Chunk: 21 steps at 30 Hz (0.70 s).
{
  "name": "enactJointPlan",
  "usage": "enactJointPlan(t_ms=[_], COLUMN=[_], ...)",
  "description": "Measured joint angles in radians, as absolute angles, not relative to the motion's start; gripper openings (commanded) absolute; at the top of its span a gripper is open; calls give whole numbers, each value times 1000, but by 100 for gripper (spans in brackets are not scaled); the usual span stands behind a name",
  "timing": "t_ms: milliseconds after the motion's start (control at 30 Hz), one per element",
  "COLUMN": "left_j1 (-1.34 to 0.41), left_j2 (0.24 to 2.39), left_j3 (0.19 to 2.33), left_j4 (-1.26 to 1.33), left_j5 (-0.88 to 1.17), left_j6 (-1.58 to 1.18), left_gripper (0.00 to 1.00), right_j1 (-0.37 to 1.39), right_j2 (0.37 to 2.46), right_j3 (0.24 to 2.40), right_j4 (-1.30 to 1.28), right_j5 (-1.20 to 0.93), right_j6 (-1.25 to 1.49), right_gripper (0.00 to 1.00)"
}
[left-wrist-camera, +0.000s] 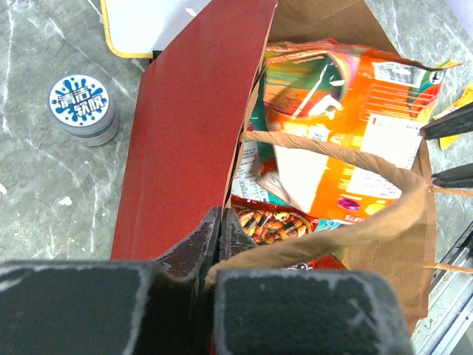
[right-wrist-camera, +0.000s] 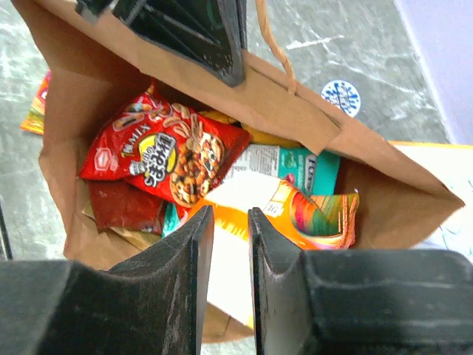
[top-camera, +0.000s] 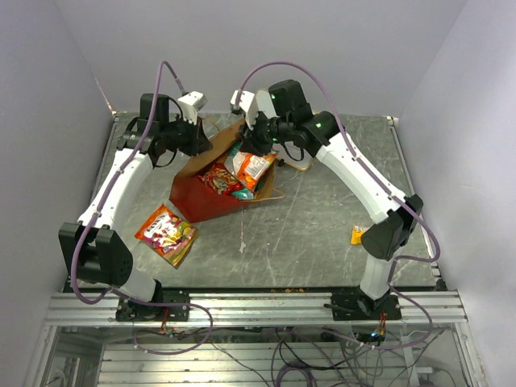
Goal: Place the snacks into the paper bag
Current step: Place the snack in the paper bag.
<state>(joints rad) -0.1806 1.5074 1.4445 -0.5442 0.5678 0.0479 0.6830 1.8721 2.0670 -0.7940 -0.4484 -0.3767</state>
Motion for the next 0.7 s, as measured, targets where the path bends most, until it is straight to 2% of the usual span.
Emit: enactJointPlan(t_ms=[300, 700], left_j1=[-181, -183], left_j2=[1499, 1486], left_j3=[1436, 1417], left_j4=[-538, -535], left_j5=[568, 569], left_j6=[48, 47], left_gripper=[7, 7], right_j1=[685, 686], right_j2=[1860, 1989], right_j3=[1983, 1968], right_j4=[-831, -826], right_j5=[-327, -364], right_j6=[-401, -381], right_gripper=[18, 10])
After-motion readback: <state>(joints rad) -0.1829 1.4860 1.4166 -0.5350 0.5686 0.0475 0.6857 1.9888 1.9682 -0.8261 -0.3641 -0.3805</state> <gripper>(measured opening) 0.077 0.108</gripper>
